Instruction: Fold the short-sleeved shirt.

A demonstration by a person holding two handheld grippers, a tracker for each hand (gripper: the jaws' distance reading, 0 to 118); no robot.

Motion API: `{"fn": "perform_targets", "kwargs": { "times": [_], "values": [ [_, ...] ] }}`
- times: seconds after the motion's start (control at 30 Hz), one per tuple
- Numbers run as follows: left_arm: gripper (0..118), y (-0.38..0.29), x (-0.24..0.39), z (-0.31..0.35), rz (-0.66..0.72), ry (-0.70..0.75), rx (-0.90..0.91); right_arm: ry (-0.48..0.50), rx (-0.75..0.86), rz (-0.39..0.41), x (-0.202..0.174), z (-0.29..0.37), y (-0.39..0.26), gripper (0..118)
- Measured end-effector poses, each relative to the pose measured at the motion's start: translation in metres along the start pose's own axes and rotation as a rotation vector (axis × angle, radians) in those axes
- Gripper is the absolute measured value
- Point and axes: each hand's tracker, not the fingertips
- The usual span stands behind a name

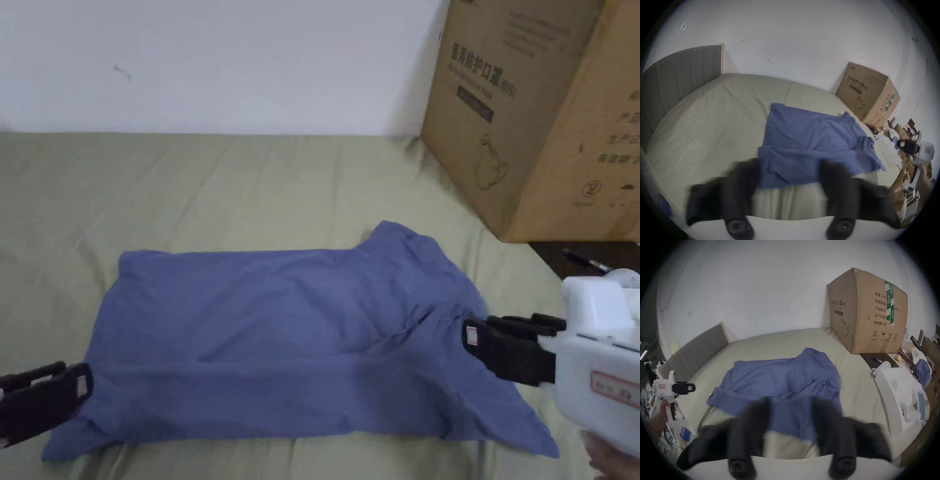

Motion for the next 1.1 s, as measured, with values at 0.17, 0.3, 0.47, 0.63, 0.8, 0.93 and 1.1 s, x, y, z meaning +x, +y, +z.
{"fn": "perform_targets", "kwargs": {
  "times": [0.17,0.3,0.47,0.63,0.8,0.93,1.1],
  "values": [
    [0,-0.032,0.031,0.047,0.028,0.009,0.004,0.019,-0.065,-0.057,-0.021,0.027,-0.037,0],
    [0,-0.047,0.054,0.081,-0.008,0.030,0.037,-0.040,0.020,-0.179,0.002,0.054,-0.042,0],
    [0,-0.051,0.059,0.092,-0.052,0.037,0.053,-0.050,-0.239,-0.282,0.063,0.017,-0.016,0],
    [0,-0.052,0.056,0.087,-0.010,0.017,0.048,-0.073,-0.537,-0.446,0.117,-0.058,-0.021,118],
    [0,-0.054,0.046,0.080,0.045,-0.005,0.031,-0.124,-0.570,-0.603,0.137,-0.088,-0.032,109],
    [0,-0.057,0.040,0.070,0.042,0.018,-0.005,-0.124,-0.615,-0.623,0.134,-0.098,-0.039,108],
    [0,-0.064,0.030,0.057,0.073,0.030,-0.053,-0.199,-0.652,-0.635,0.150,-0.112,-0.048,46]
  ]
}}
